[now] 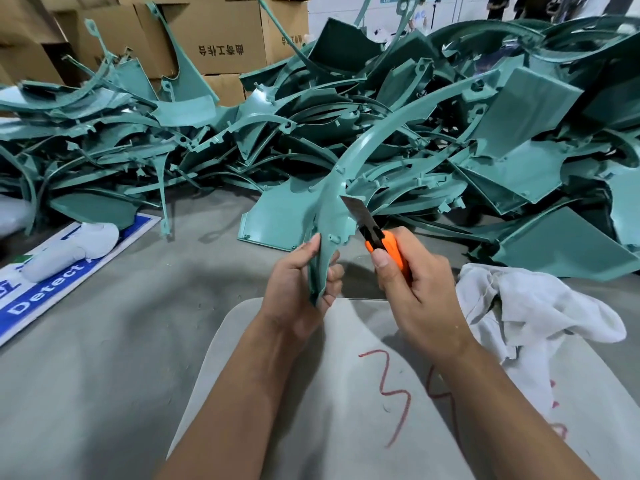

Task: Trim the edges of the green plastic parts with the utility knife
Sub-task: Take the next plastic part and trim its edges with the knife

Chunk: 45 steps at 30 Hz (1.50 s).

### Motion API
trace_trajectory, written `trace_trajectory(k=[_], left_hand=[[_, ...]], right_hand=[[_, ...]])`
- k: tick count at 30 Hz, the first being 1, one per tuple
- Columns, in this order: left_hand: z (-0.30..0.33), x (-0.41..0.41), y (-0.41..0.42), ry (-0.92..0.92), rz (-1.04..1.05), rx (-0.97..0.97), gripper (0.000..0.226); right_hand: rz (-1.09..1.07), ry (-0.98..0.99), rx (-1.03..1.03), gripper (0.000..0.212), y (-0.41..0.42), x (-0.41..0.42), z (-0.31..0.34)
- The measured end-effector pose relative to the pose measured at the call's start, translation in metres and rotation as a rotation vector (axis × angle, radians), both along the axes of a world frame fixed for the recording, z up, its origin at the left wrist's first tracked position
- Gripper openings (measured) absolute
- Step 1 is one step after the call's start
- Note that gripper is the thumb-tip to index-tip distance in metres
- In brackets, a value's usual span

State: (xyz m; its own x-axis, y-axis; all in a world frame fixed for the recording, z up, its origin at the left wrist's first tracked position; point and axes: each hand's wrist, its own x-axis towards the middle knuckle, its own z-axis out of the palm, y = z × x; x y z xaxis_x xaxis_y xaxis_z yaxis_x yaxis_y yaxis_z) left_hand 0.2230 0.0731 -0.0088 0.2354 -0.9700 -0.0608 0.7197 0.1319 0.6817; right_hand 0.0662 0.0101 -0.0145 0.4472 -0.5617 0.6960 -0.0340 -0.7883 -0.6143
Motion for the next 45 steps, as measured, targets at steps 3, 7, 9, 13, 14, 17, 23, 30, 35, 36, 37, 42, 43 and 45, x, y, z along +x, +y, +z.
trace_trajectory(k=[3, 7, 9, 13, 14, 17, 23, 30, 35, 36, 37, 42, 43, 45], left_hand=[[0.0, -0.007, -0.003, 0.133, -0.052, 0.02, 0.009], [-0.002, -0.007, -0.003, 0.212, -0.113, 0.08, 0.027], [-0.003, -0.007, -0.002, 0.256, -0.15, 0.086, 0.034], [-0.005, -0.007, -0.003, 0.347, -0.195, 0.064, 0.037], [-0.005, -0.007, -0.003, 0.365, -0.207, 0.055, 0.036], [-0.003, -0.008, -0.002, 0.407, -0.235, 0.035, 0.027], [-0.005, -0.007, 0.0, 0.425, -0.275, 0.04, 0.034], [-0.006, -0.001, -0.001, 0.426, -0.283, 0.1, 0.024], [-0.009, -0.001, -0.003, 0.388, -0.227, 0.107, 0.031], [-0.009, -0.001, -0.003, 0.395, -0.239, 0.097, 0.031], [-0.008, 0.0, -0.002, 0.392, -0.251, 0.091, 0.028], [-0.008, 0.0, -0.003, 0.288, -0.203, 0.12, 0.03], [-0.008, 0.0, -0.003, 0.274, -0.191, 0.124, 0.033], [-0.009, 0.0, -0.003, 0.255, -0.184, 0.126, 0.036]], right_hand=[[-0.005, 0.0, -0.005, 0.023, 0.0, -0.001, 0.002], [0.002, 0.01, 0.006, 0.024, -0.001, -0.001, 0.002], [0.014, 0.015, 0.007, 0.022, -0.001, -0.002, 0.002], [0.038, 0.022, 0.005, 0.02, -0.003, -0.004, 0.0], [0.039, 0.02, 0.012, 0.021, -0.004, -0.004, -0.001], [0.054, 0.017, 0.015, 0.022, -0.004, -0.005, -0.001], [0.066, 0.028, 0.002, 0.019, -0.002, -0.006, 0.0], [-0.067, -0.02, 0.015, 0.027, -0.007, -0.005, -0.002], [0.008, 0.034, -0.039, 0.021, -0.001, -0.002, -0.001], [-0.015, 0.037, -0.052, 0.021, -0.002, -0.002, -0.001], [-0.05, 0.033, -0.061, 0.021, -0.004, -0.002, -0.002], [-0.16, 0.002, -0.072, 0.025, -0.009, -0.005, -0.004], [-0.151, -0.003, -0.072, 0.023, -0.008, -0.005, -0.003], [-0.141, 0.005, -0.088, 0.02, -0.005, -0.003, -0.003]])
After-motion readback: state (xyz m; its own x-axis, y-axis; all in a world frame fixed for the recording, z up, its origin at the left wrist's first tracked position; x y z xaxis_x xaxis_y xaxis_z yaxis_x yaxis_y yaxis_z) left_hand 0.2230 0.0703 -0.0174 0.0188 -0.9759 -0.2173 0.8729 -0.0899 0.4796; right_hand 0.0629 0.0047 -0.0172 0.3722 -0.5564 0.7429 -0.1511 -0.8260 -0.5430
